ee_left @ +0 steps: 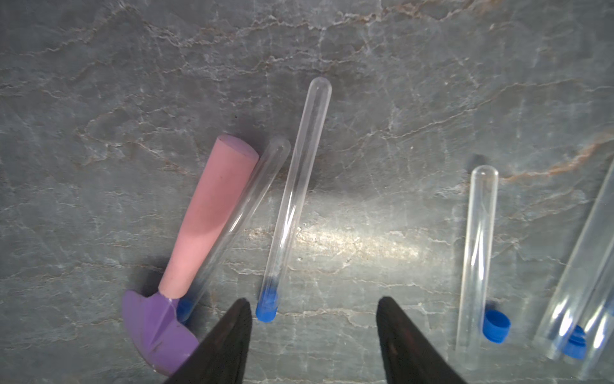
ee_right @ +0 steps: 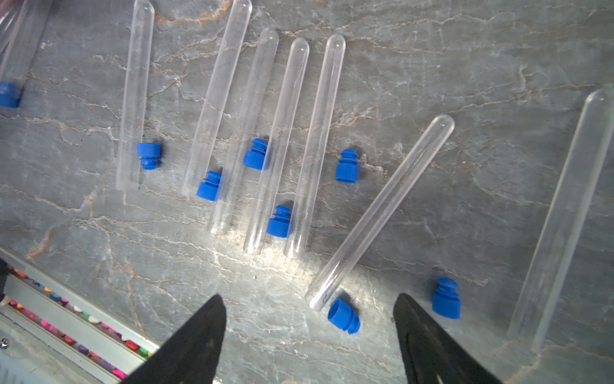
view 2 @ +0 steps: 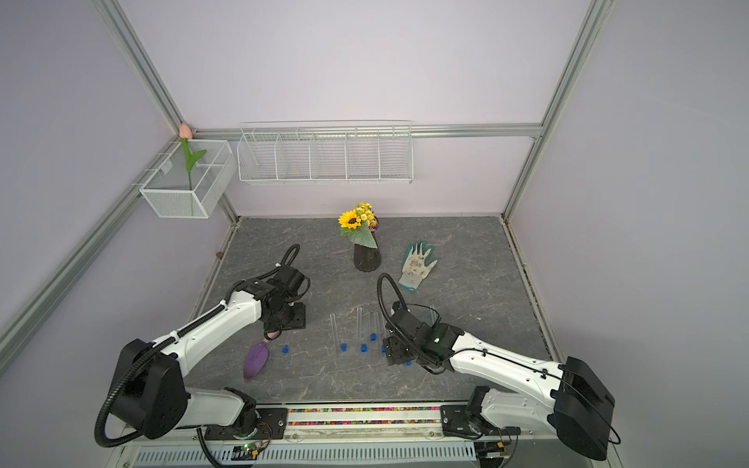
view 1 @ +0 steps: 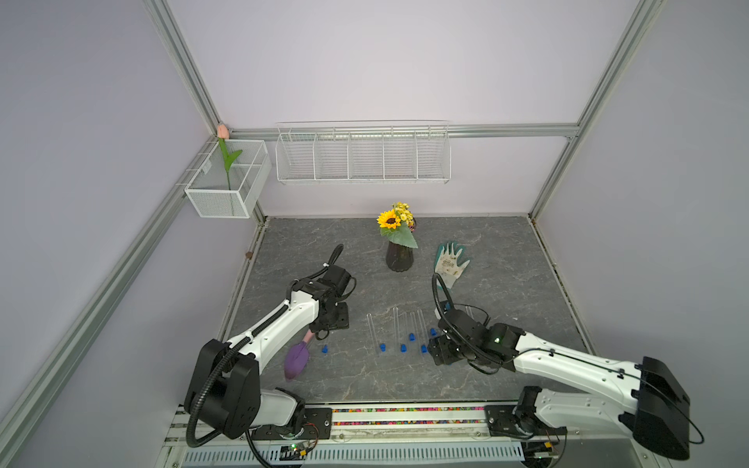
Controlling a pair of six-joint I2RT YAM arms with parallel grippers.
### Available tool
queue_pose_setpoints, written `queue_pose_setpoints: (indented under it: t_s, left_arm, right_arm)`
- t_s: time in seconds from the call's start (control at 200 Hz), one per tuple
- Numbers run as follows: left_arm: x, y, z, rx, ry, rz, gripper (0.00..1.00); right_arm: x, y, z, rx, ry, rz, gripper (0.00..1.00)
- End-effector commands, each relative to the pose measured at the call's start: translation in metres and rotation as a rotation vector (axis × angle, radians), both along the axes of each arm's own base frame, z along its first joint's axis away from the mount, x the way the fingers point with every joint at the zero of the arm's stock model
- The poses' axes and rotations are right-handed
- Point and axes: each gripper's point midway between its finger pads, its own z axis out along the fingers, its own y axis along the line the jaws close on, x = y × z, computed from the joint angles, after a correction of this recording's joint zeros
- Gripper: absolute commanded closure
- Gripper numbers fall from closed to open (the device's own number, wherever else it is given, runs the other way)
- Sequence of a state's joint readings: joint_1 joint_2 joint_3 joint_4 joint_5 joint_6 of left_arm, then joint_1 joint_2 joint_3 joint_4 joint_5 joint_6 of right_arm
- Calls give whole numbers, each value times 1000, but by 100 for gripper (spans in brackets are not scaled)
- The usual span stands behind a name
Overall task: Remove stoppers from test tubes
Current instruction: Pick up the test tube at the center of the board.
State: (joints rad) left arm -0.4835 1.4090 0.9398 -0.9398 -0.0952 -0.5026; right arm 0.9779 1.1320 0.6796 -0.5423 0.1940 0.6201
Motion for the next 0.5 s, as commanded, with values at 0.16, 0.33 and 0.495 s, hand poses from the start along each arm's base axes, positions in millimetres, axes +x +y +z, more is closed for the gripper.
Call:
queue_pose_setpoints:
  t_s: [0.16, 0.33, 0.495]
  left_arm:
    - [9, 7, -13, 64, 27, 16, 40]
    - [11, 7, -20, 65, 48, 22, 41]
    - [10, 11, -26, 78, 67, 37, 41]
  right_arm:
    - [-2, -14, -6, -17, 6, -18, 17]
    - [0, -13, -7, -15, 9, -18, 17]
    - [1, -11, -8, -16, 17, -19, 17]
